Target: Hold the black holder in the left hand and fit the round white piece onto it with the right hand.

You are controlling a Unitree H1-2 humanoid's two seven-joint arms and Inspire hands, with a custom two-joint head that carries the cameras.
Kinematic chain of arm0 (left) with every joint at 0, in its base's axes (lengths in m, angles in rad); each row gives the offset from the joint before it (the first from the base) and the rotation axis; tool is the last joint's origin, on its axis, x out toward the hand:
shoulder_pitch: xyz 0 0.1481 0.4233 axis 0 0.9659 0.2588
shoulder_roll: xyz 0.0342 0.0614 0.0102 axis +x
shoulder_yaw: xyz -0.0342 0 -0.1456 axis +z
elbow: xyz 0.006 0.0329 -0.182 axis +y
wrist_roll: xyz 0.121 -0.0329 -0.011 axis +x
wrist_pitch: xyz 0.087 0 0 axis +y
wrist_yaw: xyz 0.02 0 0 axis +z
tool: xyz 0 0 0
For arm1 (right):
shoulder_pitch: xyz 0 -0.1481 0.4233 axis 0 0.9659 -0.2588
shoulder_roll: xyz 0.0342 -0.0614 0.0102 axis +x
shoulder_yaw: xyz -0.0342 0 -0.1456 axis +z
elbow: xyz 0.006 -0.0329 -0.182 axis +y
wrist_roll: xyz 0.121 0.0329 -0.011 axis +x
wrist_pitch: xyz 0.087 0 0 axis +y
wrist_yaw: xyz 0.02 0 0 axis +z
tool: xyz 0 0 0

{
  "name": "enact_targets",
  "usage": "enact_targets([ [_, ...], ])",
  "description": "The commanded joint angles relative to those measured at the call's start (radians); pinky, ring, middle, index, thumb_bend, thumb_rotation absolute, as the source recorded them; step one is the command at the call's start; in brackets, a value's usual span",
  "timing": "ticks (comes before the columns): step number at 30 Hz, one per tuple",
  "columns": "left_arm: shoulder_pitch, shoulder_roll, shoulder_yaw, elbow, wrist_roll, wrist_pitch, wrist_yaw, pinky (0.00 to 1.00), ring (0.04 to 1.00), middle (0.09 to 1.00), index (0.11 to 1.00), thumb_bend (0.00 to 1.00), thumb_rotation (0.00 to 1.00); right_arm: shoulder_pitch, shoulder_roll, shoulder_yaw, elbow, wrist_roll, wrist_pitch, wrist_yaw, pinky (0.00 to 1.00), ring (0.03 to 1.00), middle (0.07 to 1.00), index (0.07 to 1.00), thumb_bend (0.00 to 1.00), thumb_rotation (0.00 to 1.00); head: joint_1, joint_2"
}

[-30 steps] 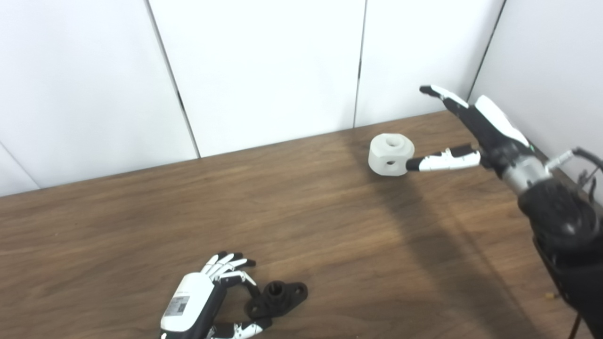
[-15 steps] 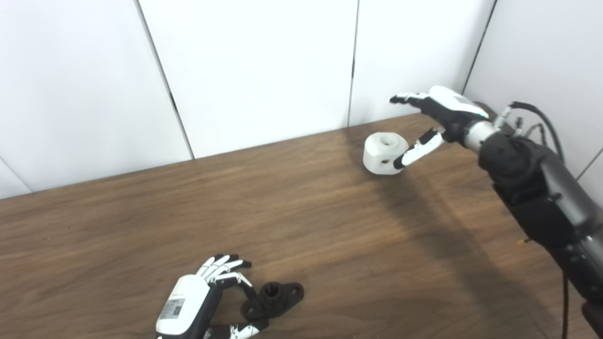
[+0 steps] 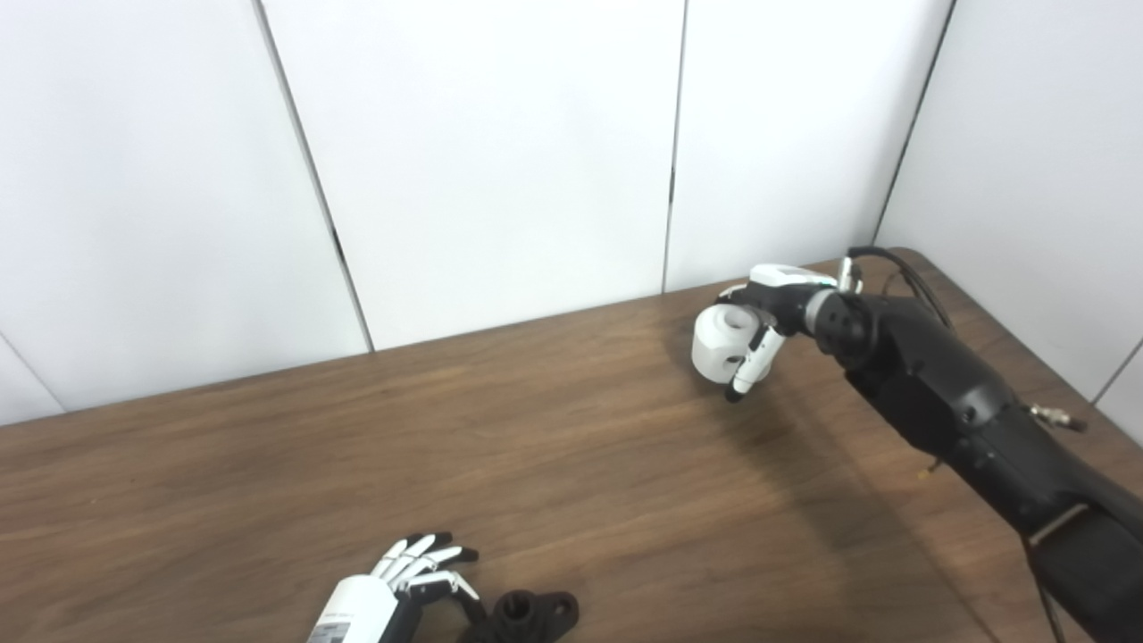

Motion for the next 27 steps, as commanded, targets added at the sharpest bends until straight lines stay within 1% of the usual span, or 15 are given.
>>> enact_targets([
  [1,0.079,0.030,-0.020,0.172,0.054,0.025,0.000,0.95,0.911,0.820,0.490,0.51,0.06,-0.089,-0.013,-0.009,-0.007,-0.026,-0.005,-0.023,0.96,0.986,0.915,0.912,1.00,0.26,0.000,0.001],
  [5,0.081,0.030,-0.019,0.167,0.054,0.025,-0.001,0.95,0.912,0.822,0.490,0.51,0.06,-0.098,0.006,-0.007,0.019,-0.029,-0.019,-0.039,0.95,0.994,0.919,0.915,0.99,0.26,0.000,0.008],
  [10,0.081,0.029,-0.021,0.164,0.057,0.024,0.000,0.94,0.906,0.816,0.490,0.51,0.06,-0.113,0.010,0.009,0.035,-0.046,-0.024,-0.034,0.92,0.968,0.890,0.914,0.97,0.29,0.001,0.020],
  [13,0.082,0.028,-0.023,0.160,0.058,0.028,-0.005,0.94,0.906,0.817,0.490,0.51,0.06,-0.119,0.008,0.017,0.039,-0.054,-0.025,-0.024,0.90,0.943,0.855,0.918,0.95,0.30,0.001,0.026],
  [16,0.084,0.026,-0.023,0.152,0.055,0.035,-0.014,0.95,0.909,0.818,0.490,0.51,0.06,-0.123,0.008,0.020,0.042,-0.060,-0.014,-0.018,0.87,0.908,0.809,0.890,0.93,0.27,0.001,0.033],
  [19,0.089,0.024,-0.022,0.142,0.053,0.042,-0.020,0.95,0.911,0.821,0.491,0.51,0.06,-0.125,0.004,0.023,0.036,-0.073,-0.003,-0.013,0.85,0.884,0.769,0.851,0.90,0.20,0.004,0.046],
  [20,0.090,0.022,-0.022,0.139,0.054,0.043,-0.019,0.95,0.911,0.821,0.491,0.51,0.06,-0.128,0.001,0.025,0.037,-0.075,-0.008,-0.014,0.85,0.881,0.760,0.843,0.90,0.19,0.004,0.053],
  [22,0.090,0.018,-0.021,0.136,0.054,0.047,-0.019,0.95,0.910,0.820,0.491,0.51,0.06,-0.131,-0.005,0.024,0.038,-0.078,-0.015,-0.017,0.86,0.868,0.742,0.819,0.88,0.16,0.010,0.051],
  [24,0.091,0.015,-0.020,0.130,0.050,0.051,-0.023,0.95,0.913,0.822,0.491,0.51,0.06,-0.131,-0.011,0.023,0.037,-0.079,-0.024,-0.023,0.86,0.845,0.716,0.792,0.87,0.12,0.013,0.058],
  [27,0.092,0.013,-0.019,0.116,0.053,0.062,-0.034,0.95,0.915,0.822,0.491,0.51,0.06,-0.132,-0.022,0.032,0.027,-0.094,-0.033,-0.015,0.87,0.826,0.687,0.770,0.87,0.11,0.015,0.058],
])
